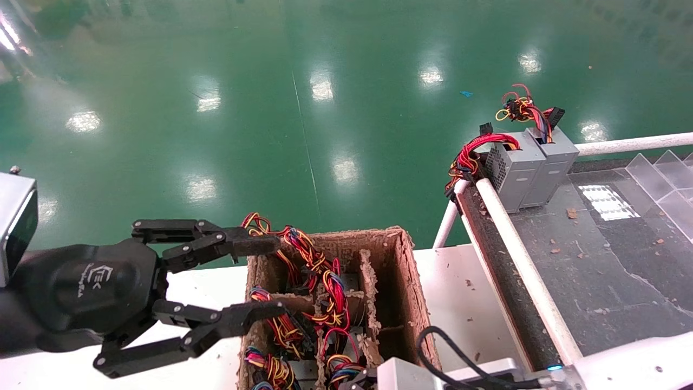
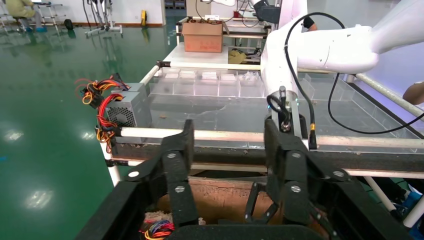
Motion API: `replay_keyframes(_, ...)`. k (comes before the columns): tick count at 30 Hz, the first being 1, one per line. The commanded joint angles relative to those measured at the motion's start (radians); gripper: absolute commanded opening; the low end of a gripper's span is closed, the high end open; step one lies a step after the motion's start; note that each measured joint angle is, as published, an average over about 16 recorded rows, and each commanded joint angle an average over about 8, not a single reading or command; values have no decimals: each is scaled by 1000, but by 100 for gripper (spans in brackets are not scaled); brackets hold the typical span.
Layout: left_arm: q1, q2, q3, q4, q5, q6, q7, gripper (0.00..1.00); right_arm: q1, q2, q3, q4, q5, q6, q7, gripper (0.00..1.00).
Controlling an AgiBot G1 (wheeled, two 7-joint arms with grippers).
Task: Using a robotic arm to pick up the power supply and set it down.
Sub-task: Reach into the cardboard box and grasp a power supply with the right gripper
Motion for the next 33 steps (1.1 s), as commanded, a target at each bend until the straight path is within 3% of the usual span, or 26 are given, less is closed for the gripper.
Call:
replay_keyframes(1,0,0,0,0,0,0,0,100,-1,-12,-7,1,-18,13,1,0)
replay_keyframes(20,0,0,0,0,0,0,0,100,-19,-37,-16,2,-28,36,-6,0)
replay_keyframes(33,0,0,0,0,0,0,0,100,-42,22,59,3,95,33,-34,0)
